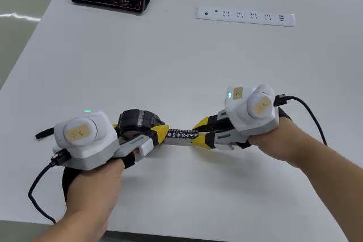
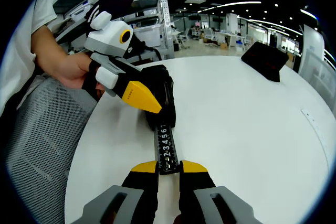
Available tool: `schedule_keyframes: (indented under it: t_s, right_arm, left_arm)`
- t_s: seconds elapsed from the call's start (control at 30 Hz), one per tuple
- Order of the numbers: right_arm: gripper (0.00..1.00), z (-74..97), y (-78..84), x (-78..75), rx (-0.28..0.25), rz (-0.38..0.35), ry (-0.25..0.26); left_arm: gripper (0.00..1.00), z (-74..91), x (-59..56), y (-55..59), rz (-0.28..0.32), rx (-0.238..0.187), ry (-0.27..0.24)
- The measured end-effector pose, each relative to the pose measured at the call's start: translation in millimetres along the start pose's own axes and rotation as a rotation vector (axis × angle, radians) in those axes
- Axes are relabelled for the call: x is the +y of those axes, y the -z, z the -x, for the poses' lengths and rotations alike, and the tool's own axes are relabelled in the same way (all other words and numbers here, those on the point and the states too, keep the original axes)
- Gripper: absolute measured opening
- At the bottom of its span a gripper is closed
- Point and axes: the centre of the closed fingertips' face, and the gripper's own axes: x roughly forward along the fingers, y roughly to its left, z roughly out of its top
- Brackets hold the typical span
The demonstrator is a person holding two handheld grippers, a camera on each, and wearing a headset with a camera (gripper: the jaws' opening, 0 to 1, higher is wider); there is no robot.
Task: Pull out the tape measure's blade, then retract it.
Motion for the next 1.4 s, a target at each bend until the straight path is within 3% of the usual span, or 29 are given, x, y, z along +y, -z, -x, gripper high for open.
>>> schedule_keyframes:
  t_s: [1.4]
  right_arm:
    - [0.12,-38.5,-29.6,6.1,-0.052,-0.023,-0.025]
  left_arm:
    - [0.6,-1.9,0.5,-0.1,-0.01,0.0,0.002]
